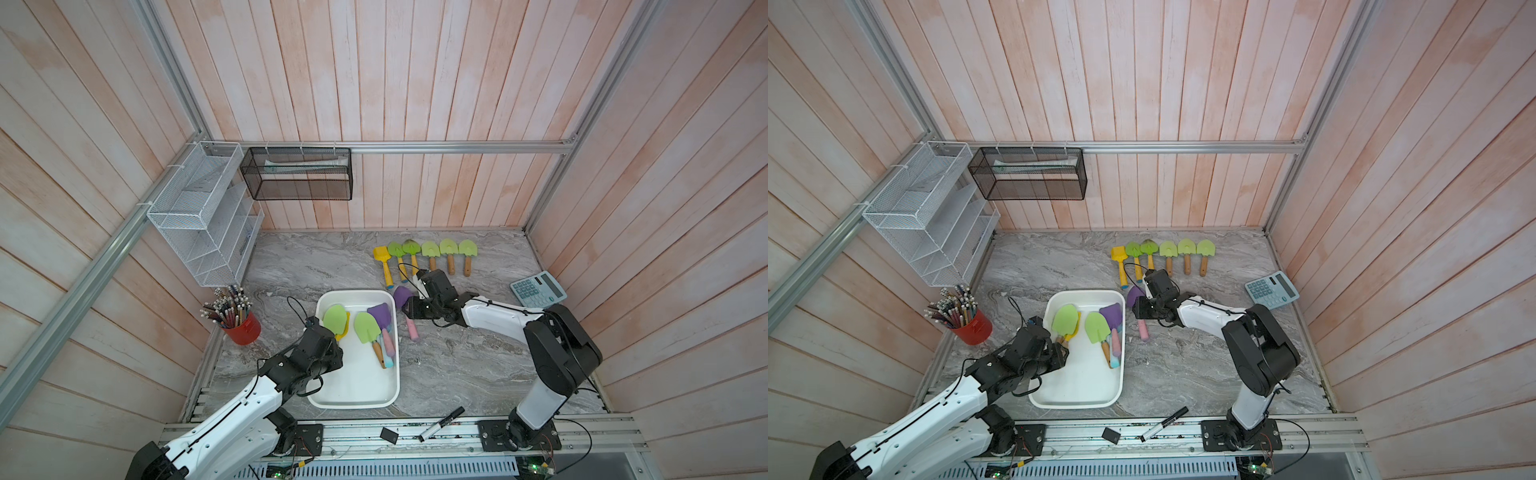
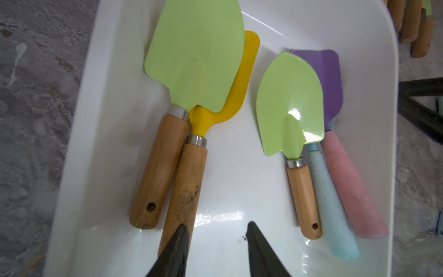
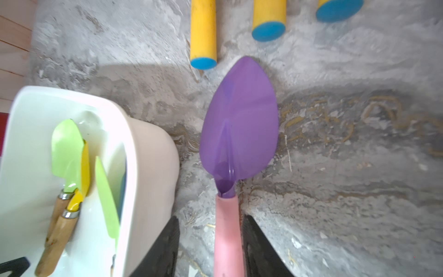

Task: Take the shovel out of the storage box
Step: Place the shovel at the center of the board, then pick up the shovel from the storage box.

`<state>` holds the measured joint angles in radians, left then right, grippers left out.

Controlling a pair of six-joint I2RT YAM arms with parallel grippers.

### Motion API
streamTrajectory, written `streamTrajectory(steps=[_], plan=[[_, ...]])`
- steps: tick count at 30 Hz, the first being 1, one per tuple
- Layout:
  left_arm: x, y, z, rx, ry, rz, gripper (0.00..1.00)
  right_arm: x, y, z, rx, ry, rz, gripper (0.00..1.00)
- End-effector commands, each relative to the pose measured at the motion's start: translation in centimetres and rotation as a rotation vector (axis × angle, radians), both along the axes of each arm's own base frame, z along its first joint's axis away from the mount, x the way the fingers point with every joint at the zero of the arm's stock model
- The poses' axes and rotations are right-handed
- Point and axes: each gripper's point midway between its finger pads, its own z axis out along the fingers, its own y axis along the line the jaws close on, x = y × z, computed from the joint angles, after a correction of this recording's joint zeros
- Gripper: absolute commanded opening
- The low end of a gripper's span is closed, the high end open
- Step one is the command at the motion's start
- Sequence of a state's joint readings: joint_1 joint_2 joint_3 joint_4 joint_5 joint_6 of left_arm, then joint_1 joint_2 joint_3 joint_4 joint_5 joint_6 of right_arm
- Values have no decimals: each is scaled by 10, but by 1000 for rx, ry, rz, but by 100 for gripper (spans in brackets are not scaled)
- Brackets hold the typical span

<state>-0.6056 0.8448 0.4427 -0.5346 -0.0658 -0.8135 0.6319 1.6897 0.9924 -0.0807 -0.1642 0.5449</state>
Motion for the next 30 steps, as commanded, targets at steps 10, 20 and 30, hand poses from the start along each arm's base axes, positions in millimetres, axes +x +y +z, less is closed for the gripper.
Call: streamTrajectory(steps=[10, 20, 30], plan=[[13, 21, -4, 140, 0, 95, 38, -5, -34, 25, -12, -56, -40, 48], [24, 36, -7, 290, 24, 144, 34, -8, -38, 20, 2, -48, -29, 48], [24, 32, -29, 333, 97, 114, 34, -10, -47, 17, 17, -48, -38, 48]])
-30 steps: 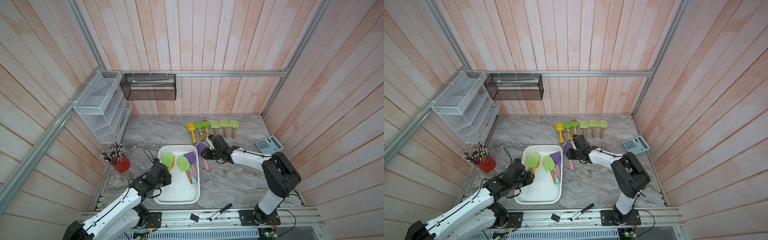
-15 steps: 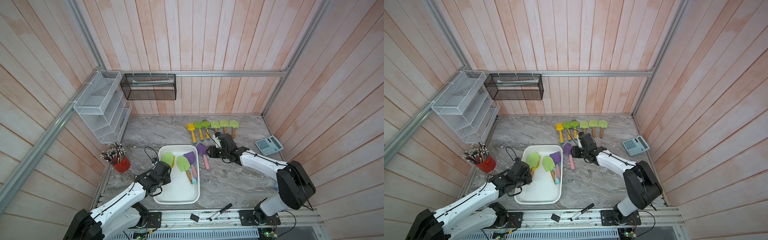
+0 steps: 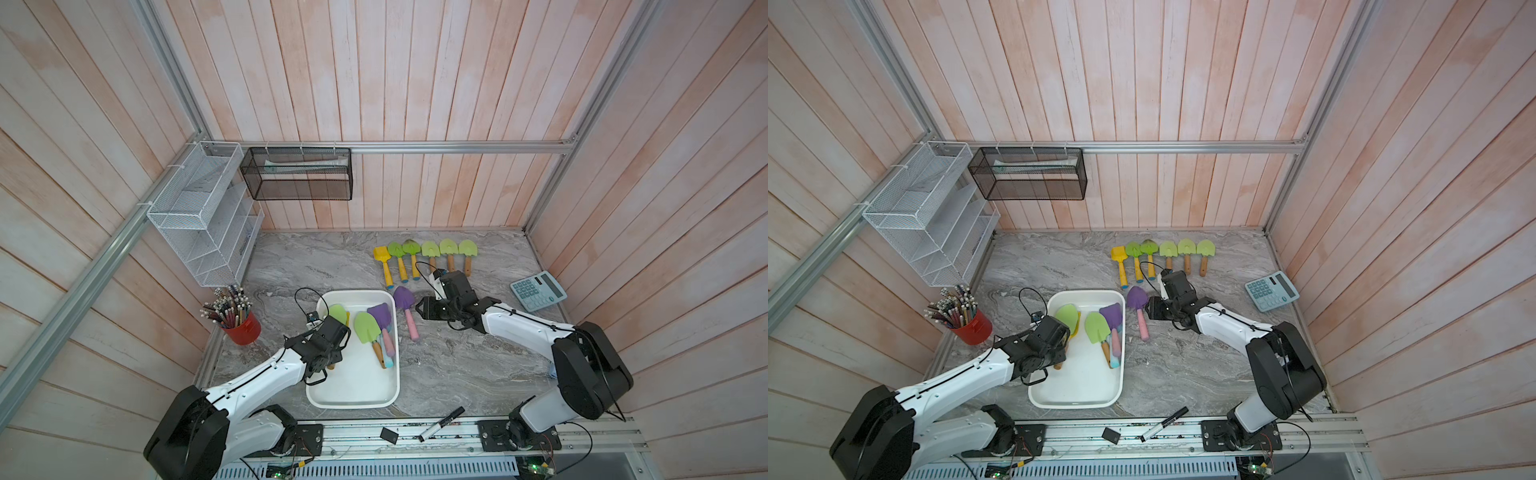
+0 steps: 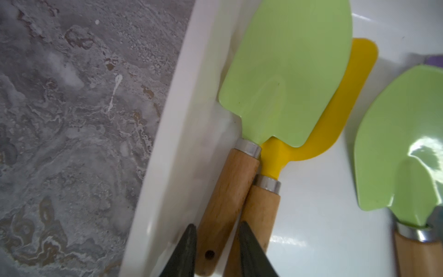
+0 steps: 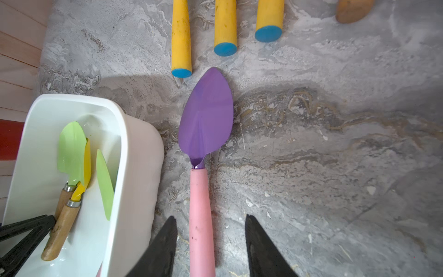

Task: Take the shovel out of the storage box
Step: Pick up the shovel from the storage box.

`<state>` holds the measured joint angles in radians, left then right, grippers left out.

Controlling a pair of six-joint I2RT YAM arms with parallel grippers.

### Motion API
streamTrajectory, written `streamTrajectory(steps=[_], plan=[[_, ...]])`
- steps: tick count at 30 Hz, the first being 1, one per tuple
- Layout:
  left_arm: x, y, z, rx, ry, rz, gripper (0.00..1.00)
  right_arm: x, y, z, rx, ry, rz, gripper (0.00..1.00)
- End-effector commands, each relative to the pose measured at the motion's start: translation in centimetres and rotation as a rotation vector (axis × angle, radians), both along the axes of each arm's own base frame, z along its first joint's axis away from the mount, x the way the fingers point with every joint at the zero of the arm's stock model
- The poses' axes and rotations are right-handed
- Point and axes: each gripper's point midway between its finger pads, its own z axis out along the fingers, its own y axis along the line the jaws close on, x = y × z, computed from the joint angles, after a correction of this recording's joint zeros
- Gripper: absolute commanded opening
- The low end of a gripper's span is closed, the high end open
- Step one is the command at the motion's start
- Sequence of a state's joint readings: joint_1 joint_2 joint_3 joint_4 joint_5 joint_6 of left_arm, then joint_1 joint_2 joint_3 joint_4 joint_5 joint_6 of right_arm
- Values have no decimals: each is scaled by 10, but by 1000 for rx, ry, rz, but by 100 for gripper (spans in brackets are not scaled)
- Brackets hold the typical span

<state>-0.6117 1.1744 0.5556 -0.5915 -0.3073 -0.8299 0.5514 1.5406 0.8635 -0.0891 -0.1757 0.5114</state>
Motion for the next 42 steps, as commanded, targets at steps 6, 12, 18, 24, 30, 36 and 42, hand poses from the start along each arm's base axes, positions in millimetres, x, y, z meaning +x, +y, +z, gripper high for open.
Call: streamTrajectory(steps=[6, 12, 18, 24, 30, 36, 42], plan=[[2, -11, -8, -17, 22, -48, 34, -3, -4, 5, 26, -21, 8, 48], [0, -19, -22, -23, 65, -87, 34, -4, 0, 4, 42, -13, 16, 48], [-6, -24, -32, -15, 106, -116, 34, -3, 0, 2, 40, -10, 16, 48], [-11, -26, -37, 5, 138, -139, 29, -2, 1, 1, 44, -8, 10, 48], [-8, -30, -24, -12, 111, -145, 18, -1, 0, 4, 50, -16, 7, 48], [-6, -39, -4, -65, 73, -172, 16, -3, 0, 8, 59, -26, 2, 48], [-4, -59, 35, -206, -28, -231, 16, -4, -1, 21, 88, -57, -7, 48]])
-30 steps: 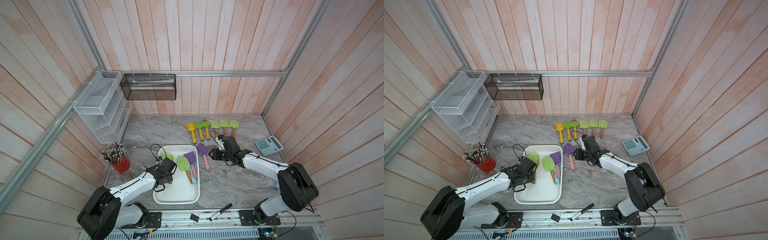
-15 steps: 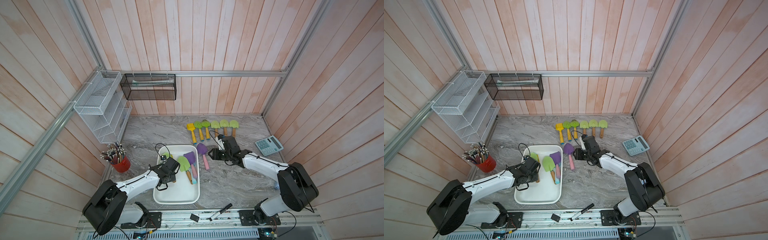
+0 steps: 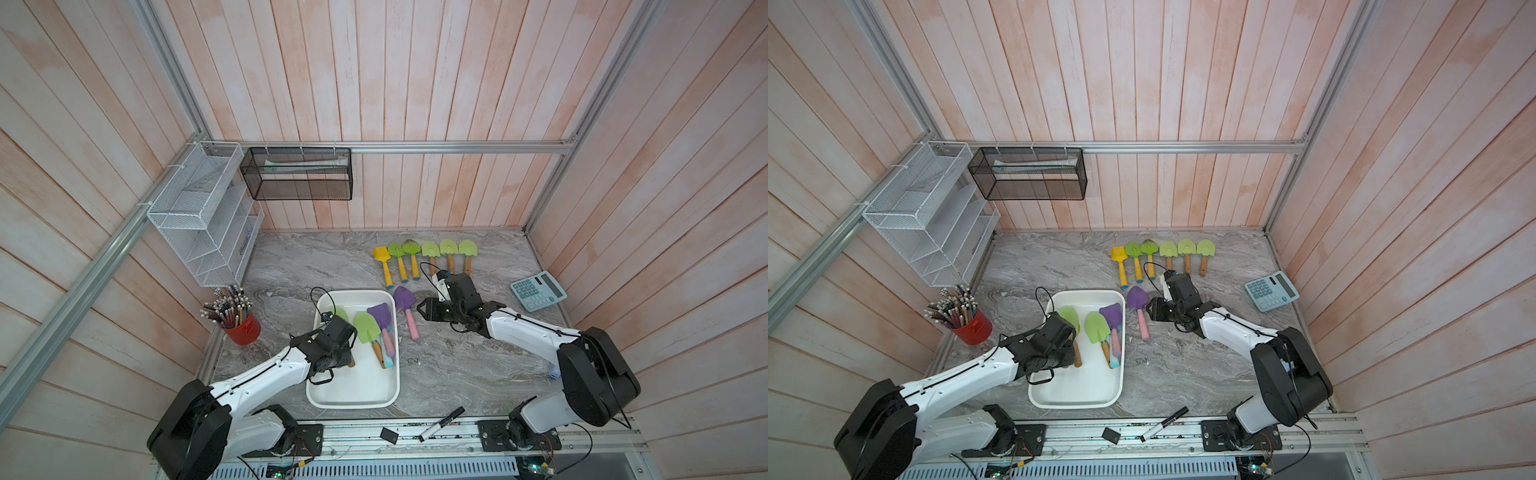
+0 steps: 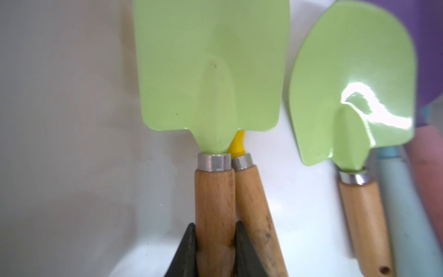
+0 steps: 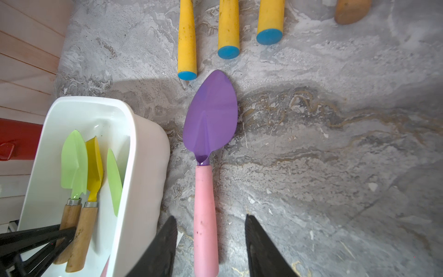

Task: Take the shovel out of the storage box
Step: Pick up the shovel from the storage box.

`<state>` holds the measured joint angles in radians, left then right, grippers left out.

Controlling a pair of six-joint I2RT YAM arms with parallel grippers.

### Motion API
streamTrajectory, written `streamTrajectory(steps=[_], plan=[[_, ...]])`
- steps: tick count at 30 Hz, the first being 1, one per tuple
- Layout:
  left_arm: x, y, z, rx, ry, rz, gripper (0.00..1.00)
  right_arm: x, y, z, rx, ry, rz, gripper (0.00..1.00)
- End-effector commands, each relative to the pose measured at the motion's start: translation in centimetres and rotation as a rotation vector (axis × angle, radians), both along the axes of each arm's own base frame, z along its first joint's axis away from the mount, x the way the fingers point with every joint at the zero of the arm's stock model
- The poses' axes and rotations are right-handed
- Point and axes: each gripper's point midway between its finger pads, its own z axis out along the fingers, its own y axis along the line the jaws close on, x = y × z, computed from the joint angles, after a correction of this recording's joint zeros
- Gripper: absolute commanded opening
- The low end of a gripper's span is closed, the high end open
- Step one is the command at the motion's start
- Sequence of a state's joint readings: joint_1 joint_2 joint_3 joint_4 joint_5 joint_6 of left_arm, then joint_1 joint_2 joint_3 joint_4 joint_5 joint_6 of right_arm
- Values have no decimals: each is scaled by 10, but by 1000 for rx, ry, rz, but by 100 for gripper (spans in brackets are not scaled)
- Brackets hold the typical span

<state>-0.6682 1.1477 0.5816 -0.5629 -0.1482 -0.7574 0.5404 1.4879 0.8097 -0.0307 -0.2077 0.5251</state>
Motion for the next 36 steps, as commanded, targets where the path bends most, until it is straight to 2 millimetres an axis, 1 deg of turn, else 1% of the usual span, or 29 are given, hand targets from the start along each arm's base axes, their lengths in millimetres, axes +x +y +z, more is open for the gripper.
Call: streamTrajectory(steps=[1, 3, 6, 9, 12, 16, 18, 22, 28, 31, 36], plan=[[3, -17, 30, -102, -55, -53, 16, 0, 0, 14, 39, -33, -9, 48], [2, -23, 40, -149, -76, -71, 15, -2, 1, 19, 55, -41, -5, 48], [-1, -37, 55, -252, -111, -115, 16, -7, 9, 31, 109, -58, 23, 48], [-3, -54, 72, -378, -156, -162, 16, -16, 24, 45, 186, -73, 80, 48], [-3, -62, 89, -486, -210, -181, 16, -31, 43, 64, 293, -88, 166, 50], [-4, -68, 116, -641, -284, -200, 16, -54, 66, 94, 438, -116, 302, 52], [-4, -68, 129, -709, -316, -209, 16, -65, 75, 108, 506, -126, 360, 53], [-5, -69, 150, -808, -368, -235, 16, -87, 90, 126, 626, -113, 471, 55], [-8, -75, 167, -920, -393, -273, 16, -114, 110, 146, 763, -101, 608, 55], [-10, -77, 172, -973, -397, -285, 16, -121, 118, 153, 802, -96, 648, 55], [-16, -81, 182, -1075, -405, -317, 16, -123, 125, 158, 853, -80, 685, 55]])
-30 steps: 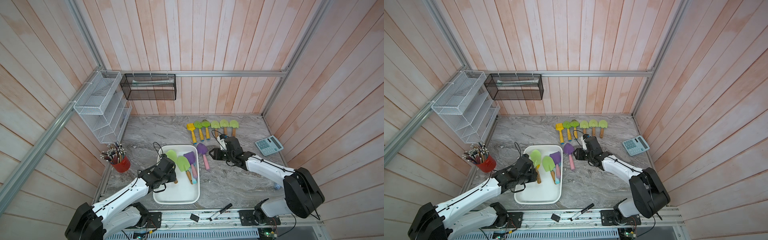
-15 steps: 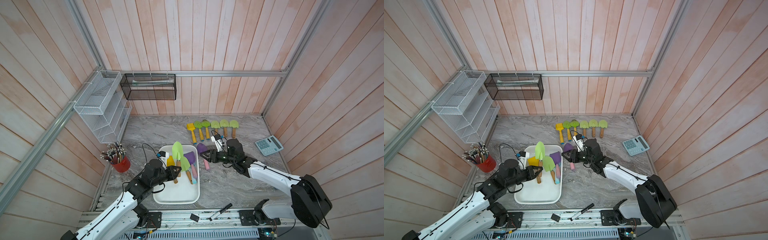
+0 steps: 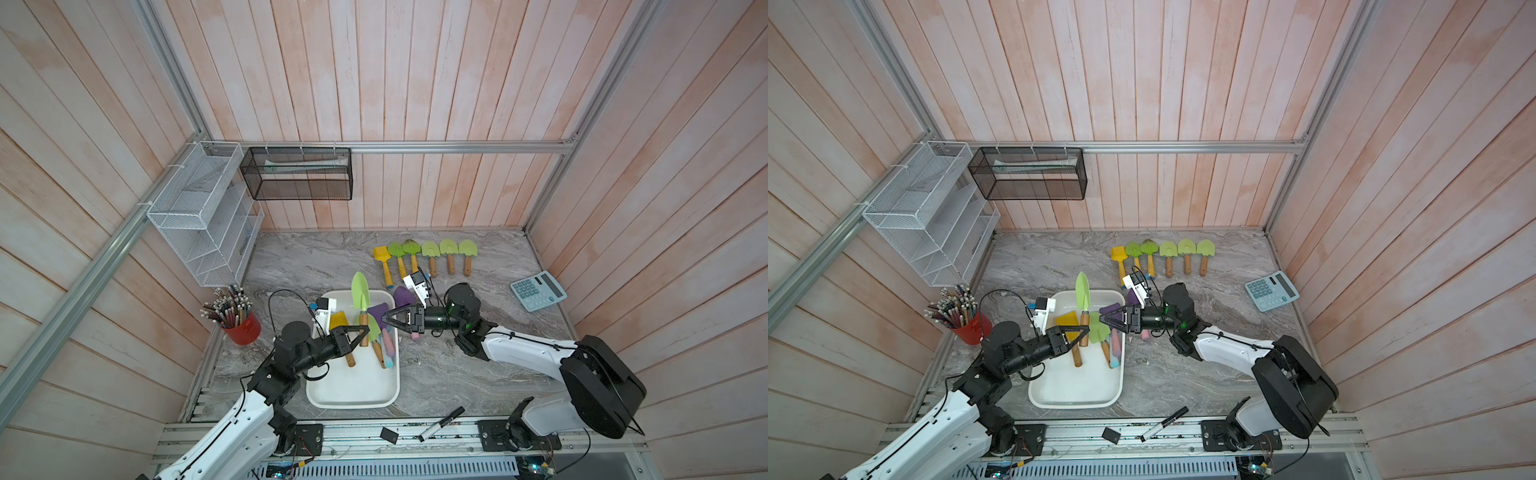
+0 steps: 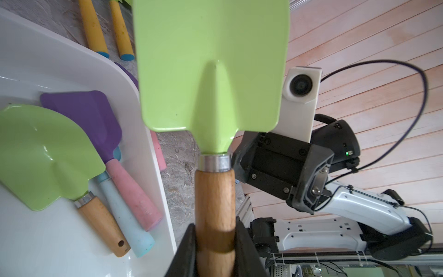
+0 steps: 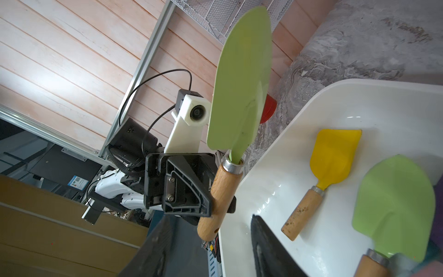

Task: Take the shovel out of the storage box
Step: Pick up the shovel from the storage box.

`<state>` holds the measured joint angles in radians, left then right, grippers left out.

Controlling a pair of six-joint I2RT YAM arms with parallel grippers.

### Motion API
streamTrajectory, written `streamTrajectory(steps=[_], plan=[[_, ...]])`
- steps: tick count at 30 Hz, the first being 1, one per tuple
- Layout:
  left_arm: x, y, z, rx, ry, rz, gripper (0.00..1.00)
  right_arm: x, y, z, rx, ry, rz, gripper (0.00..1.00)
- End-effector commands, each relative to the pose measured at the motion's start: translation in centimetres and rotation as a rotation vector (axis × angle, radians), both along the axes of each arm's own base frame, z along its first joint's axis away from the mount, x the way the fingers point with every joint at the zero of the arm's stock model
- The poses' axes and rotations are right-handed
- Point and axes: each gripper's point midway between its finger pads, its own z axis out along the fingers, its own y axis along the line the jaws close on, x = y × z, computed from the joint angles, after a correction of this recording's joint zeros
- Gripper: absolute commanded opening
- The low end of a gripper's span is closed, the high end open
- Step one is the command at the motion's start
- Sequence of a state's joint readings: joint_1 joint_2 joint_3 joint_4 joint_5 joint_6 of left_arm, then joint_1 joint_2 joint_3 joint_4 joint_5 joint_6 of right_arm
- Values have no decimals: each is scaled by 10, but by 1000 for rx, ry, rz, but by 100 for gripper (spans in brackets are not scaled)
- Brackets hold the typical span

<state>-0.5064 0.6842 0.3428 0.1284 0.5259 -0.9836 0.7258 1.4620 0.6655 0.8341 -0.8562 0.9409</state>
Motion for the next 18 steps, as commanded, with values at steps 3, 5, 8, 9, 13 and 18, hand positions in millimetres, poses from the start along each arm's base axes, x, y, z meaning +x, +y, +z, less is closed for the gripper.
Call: streamTrajectory(steps=[3, 5, 8, 9, 13, 18], plan=[[-10, -7, 30, -129, -77, -72, 16, -8, 8, 23, 93, -28, 74, 56], [-10, -7, 32, -140, -84, -76, 16, -9, 12, 24, 96, -31, 85, 55], [-12, -9, 35, -161, -96, -92, 16, -9, 18, 24, 102, -23, 100, 55], [-13, -9, 36, -167, -98, -99, 16, -9, 20, 25, 107, -21, 107, 55], [-13, -12, 36, -180, -95, -116, 16, -9, 25, 29, 129, -17, 126, 55], [-14, -13, 36, -189, -96, -126, 16, -13, 35, 35, 156, -19, 167, 52]])
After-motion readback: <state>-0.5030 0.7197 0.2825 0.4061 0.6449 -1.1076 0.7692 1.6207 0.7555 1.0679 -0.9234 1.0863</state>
